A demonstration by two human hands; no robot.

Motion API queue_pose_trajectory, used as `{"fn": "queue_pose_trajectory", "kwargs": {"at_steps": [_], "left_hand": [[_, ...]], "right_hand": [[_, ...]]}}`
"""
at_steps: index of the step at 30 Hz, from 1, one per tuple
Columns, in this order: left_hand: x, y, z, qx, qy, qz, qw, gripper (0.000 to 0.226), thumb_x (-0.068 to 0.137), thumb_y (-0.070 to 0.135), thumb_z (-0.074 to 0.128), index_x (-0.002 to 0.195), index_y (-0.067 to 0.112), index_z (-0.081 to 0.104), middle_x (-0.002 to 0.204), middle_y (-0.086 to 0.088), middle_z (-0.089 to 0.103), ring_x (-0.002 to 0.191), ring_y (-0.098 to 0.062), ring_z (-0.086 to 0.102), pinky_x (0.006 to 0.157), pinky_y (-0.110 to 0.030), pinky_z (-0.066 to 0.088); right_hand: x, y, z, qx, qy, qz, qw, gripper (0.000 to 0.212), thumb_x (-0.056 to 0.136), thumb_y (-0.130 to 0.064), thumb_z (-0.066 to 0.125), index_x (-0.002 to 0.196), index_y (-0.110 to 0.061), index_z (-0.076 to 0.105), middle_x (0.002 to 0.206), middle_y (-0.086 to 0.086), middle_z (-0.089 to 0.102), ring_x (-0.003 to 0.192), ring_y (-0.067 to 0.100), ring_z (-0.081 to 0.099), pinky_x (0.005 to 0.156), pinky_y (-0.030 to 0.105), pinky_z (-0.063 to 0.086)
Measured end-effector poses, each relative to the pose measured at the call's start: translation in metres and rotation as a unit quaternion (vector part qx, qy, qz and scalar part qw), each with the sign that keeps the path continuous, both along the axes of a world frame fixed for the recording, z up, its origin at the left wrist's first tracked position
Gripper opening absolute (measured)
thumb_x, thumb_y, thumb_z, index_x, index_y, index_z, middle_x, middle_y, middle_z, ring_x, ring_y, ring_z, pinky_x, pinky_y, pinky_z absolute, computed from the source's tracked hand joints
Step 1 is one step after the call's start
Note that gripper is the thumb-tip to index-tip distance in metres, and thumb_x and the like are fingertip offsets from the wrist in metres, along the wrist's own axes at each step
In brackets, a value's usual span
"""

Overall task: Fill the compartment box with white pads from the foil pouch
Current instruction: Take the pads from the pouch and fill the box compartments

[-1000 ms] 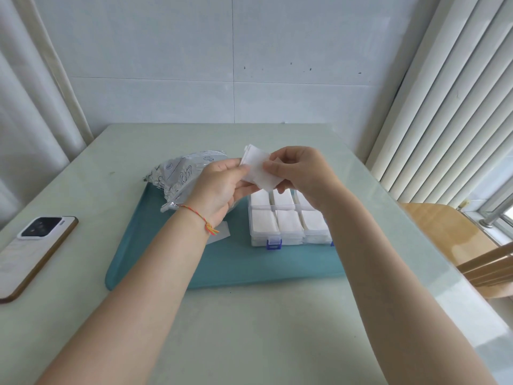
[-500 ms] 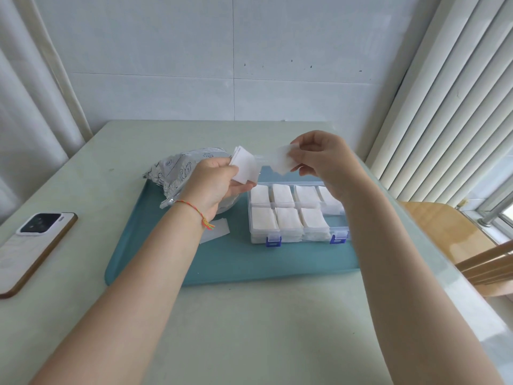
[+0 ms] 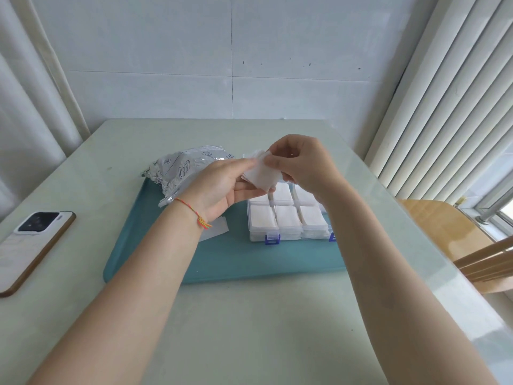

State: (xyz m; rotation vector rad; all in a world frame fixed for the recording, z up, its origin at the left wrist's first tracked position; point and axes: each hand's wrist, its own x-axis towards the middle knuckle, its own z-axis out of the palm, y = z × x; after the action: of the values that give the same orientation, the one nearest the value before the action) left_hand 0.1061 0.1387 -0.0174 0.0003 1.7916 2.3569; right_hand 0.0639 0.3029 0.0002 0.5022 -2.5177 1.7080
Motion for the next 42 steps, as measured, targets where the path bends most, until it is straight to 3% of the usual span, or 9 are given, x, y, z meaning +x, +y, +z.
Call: {"fn": "queue_pose_trajectory", "kwargs": {"at_steps": [3,5,11,18,28,34,38,40,42], "left_hand": [[0.000,0.001,-0.004,-0.030,0.032,0.020,0.999,0.019,0.099,-0.001,0.046,0.109,-0.003,0.062,0.093,-0.021,0.072,0.080,-0.027,0.073,0.074,-0.027,0.060],[-0.001,0.001,-0.004,-0.010,0.040,0.046,0.998,0.019,0.099,-0.004,0.044,0.107,-0.002,0.062,0.085,-0.017,0.073,0.078,-0.024,0.074,0.070,-0.025,0.059],[-0.001,0.001,-0.005,0.028,0.053,0.049,0.997,0.022,0.100,-0.003,0.043,0.105,0.001,0.064,0.089,-0.015,0.075,0.083,-0.024,0.074,0.074,-0.026,0.059],[-0.001,0.001,-0.005,0.031,0.028,0.054,0.998,0.017,0.099,-0.003,0.047,0.102,0.000,0.063,0.083,-0.012,0.075,0.076,-0.024,0.074,0.066,-0.023,0.059],[-0.001,-0.001,-0.005,-0.013,0.032,0.066,0.997,0.015,0.099,0.000,0.049,0.107,-0.003,0.062,0.087,-0.013,0.073,0.072,-0.025,0.074,0.066,-0.023,0.060],[-0.003,-0.002,-0.006,-0.060,0.019,0.101,0.993,0.015,0.098,-0.004,0.047,0.106,-0.007,0.060,0.092,-0.023,0.067,0.067,-0.025,0.073,0.068,-0.027,0.061],[-0.002,-0.001,-0.002,-0.046,-0.005,0.075,0.996,0.022,0.097,-0.007,0.043,0.111,-0.008,0.059,0.093,-0.024,0.068,0.068,-0.029,0.073,0.063,-0.027,0.061],[0.000,-0.001,0.000,-0.041,-0.001,0.047,0.998,0.022,0.097,-0.006,0.044,0.105,-0.006,0.064,0.088,-0.020,0.071,0.072,-0.030,0.073,0.063,-0.026,0.060],[0.002,0.000,0.001,-0.034,0.004,0.025,0.999,0.024,0.098,-0.003,0.041,0.101,-0.004,0.065,0.087,-0.018,0.072,0.076,-0.031,0.073,0.067,-0.028,0.060]], "right_hand": [[-0.003,-0.003,-0.003,0.039,0.031,-0.042,0.998,0.011,0.085,-0.028,0.074,0.087,-0.021,0.066,0.081,-0.001,0.061,0.059,0.009,0.050,0.055,0.024,0.042],[-0.003,-0.002,-0.003,0.043,-0.003,-0.050,0.998,0.019,0.088,-0.036,0.069,0.096,-0.019,0.064,0.083,0.001,0.061,0.056,0.011,0.051,0.052,0.024,0.041],[-0.003,0.005,-0.005,-0.056,-0.155,0.047,0.985,0.010,0.089,-0.016,0.070,0.084,-0.008,0.067,0.072,0.006,0.067,0.050,0.015,0.047,0.051,0.026,0.041],[-0.004,0.010,-0.004,-0.111,-0.191,0.046,0.974,0.020,0.089,-0.021,0.071,0.076,-0.008,0.063,0.070,0.001,0.066,0.051,0.013,0.049,0.053,0.023,0.044],[-0.007,0.012,-0.004,-0.134,-0.172,-0.018,0.976,0.020,0.091,-0.020,0.069,0.076,-0.010,0.059,0.070,0.003,0.064,0.056,0.013,0.060,0.051,0.023,0.046],[-0.012,0.021,0.003,-0.177,-0.074,-0.098,0.977,0.003,0.093,-0.011,0.062,0.090,-0.013,0.062,0.077,-0.001,0.067,0.066,0.013,0.068,0.058,0.024,0.050],[-0.004,0.022,0.011,-0.096,-0.037,0.033,0.994,0.009,0.090,-0.009,0.066,0.087,-0.017,0.069,0.080,-0.005,0.069,0.066,0.010,0.057,0.062,0.019,0.040],[0.001,0.015,0.011,-0.032,-0.017,0.052,0.998,0.010,0.087,-0.006,0.069,0.085,-0.015,0.070,0.080,-0.005,0.070,0.064,0.006,0.058,0.062,0.016,0.044],[0.002,0.008,0.007,0.013,0.008,0.039,0.999,0.010,0.085,-0.005,0.071,0.085,-0.015,0.070,0.083,-0.003,0.072,0.072,0.006,0.064,0.073,0.022,0.052]]}}
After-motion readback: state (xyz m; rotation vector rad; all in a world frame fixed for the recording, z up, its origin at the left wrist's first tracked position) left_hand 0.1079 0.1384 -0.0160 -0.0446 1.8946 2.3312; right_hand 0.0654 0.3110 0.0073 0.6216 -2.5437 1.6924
